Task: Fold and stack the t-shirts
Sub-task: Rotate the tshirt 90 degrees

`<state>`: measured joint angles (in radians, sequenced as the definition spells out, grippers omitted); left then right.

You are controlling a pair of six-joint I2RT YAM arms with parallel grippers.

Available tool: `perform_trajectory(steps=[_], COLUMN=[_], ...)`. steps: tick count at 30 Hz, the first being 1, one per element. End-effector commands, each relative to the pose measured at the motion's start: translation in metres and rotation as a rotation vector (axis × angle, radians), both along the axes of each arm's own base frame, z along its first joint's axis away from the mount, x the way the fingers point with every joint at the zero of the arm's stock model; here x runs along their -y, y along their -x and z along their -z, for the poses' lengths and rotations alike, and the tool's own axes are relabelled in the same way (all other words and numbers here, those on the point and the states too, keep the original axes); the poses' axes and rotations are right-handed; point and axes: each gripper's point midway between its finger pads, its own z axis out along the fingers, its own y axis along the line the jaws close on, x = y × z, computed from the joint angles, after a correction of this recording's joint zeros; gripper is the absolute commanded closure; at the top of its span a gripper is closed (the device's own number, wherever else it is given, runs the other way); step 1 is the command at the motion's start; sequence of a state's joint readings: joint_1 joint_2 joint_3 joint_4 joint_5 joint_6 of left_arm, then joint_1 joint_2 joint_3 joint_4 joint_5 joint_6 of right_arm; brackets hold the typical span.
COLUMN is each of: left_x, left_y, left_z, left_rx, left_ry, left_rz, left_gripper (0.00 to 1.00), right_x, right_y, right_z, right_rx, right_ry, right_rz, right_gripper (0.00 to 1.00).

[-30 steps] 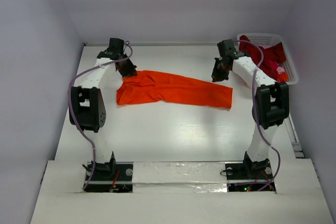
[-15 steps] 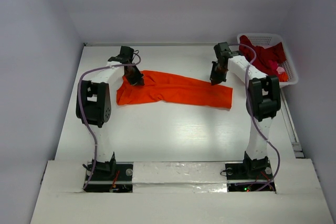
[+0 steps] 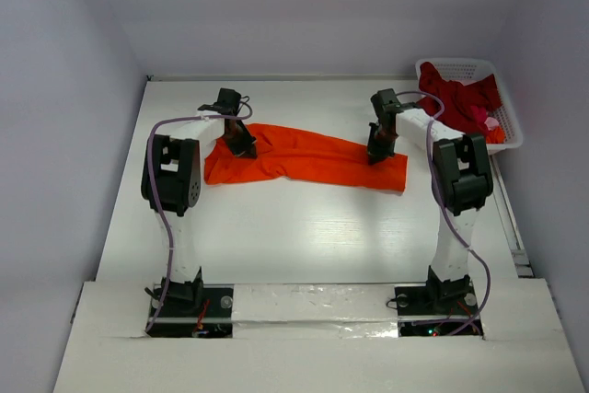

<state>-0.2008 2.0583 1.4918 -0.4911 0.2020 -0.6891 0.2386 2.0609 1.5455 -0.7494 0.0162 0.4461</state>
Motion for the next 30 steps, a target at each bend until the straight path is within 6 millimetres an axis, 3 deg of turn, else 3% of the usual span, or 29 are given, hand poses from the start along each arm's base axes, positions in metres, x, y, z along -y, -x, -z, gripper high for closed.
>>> perform_trajectory(steps=[1,8,12,19,30], left_x=[-0.007,-0.010,-0.013,-0.002,0.015], left_y=[0.001,-0.009,-0.021,-0.042,-0.064], left_z=[0.010,0.022,0.028,0.039,0.021], left_rx=[-0.011,-0.022,-0.020,0.003,0.058], left_ry=[-0.031,-0.043,-0.047,-0.001,0.079], left_rz=[-0.009,-0.007,-0.001,0.008,0.056], left_gripper=[1.00,1.00,1.00,1.00,1.00], right_x=[-0.017,-0.036,-0.051,-0.084,-0.125], right_y=[0.001,0.031,0.064,0.108,0.160], right_z=[-0.016,-0.004,0.001,-0.016,-0.046], right_rx=[0.063,0.034,0.007,0.030,0.043], right_ry=[-0.029,-0.079,-0.108,-0.172,-0.252], right_rz=[-0.021,-0.050,-0.078,-0.118,-0.179], right_gripper=[1.00,1.00,1.00,1.00,1.00])
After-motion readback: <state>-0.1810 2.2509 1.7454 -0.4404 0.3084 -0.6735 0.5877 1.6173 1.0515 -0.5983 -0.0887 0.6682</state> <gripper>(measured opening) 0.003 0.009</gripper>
